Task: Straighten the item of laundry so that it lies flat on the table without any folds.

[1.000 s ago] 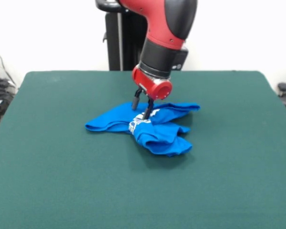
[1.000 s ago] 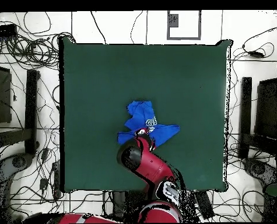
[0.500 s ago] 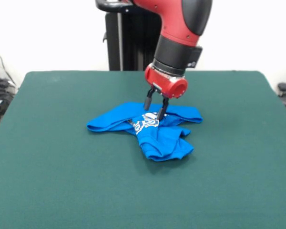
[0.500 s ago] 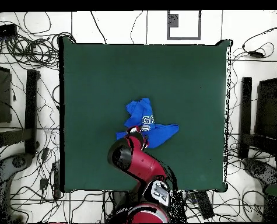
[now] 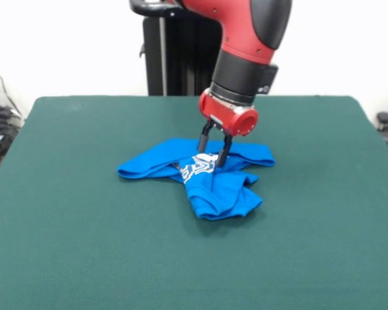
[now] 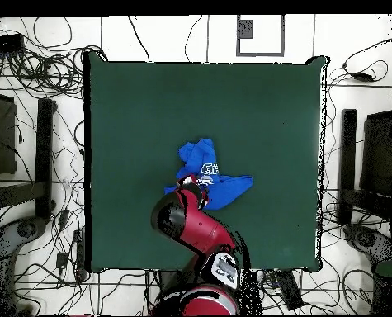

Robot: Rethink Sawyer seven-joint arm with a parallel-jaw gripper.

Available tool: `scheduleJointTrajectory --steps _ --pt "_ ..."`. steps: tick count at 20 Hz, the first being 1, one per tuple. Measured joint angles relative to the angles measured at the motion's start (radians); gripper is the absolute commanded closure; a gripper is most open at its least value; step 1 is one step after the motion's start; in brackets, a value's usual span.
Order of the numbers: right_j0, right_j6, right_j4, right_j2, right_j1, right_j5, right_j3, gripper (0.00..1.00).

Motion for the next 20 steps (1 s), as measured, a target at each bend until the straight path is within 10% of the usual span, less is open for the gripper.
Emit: scheduleJointTrajectory --steps 20 --pt "0.0 0.0 -0.001 0.0 0.004 0.063 -0.087 0.0"
